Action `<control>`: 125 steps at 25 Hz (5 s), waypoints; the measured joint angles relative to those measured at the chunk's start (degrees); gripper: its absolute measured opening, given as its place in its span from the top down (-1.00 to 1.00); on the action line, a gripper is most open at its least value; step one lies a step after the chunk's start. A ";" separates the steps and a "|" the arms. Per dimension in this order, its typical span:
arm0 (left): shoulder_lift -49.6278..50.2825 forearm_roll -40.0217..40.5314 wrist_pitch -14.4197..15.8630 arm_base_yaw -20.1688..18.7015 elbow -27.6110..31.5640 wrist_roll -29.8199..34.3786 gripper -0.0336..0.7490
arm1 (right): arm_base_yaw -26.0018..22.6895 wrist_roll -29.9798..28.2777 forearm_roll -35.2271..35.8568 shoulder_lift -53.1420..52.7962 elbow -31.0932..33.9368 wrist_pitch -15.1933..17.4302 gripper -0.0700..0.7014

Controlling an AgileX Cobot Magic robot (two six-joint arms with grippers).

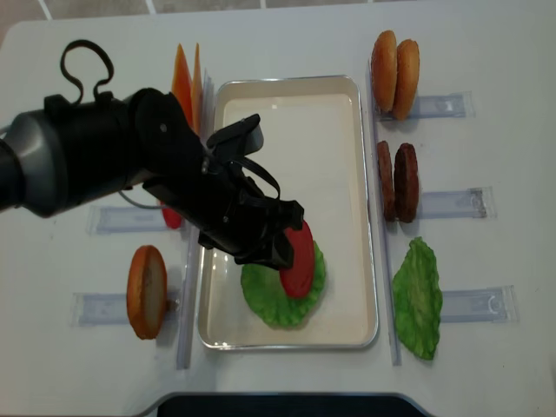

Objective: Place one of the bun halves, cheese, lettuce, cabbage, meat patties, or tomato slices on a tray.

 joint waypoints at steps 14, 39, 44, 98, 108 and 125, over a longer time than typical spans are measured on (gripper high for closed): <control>1.33 -2.04 -0.27 0.00 0.00 1.50 0.77 | 0.00 0.00 0.00 0.00 0.00 0.00 -0.42; 2.53 -2.07 0.00 0.00 0.00 1.81 0.71 | 0.00 0.00 0.00 0.00 0.00 0.00 -0.42; 2.53 -2.02 0.26 0.00 0.00 1.81 0.67 | 0.00 0.00 0.00 0.00 0.00 0.00 -0.42; -9.42 32.46 24.98 0.81 -10.19 -16.01 -0.06 | 0.00 0.00 0.00 0.00 0.00 0.00 -0.42; -9.42 39.41 31.56 0.81 -20.02 -18.87 -0.09 | 0.00 0.00 0.00 0.00 0.00 0.00 -0.42; -9.42 42.40 31.79 11.05 -21.47 -18.48 -0.14 | 0.00 0.00 0.00 0.00 0.00 0.00 -0.42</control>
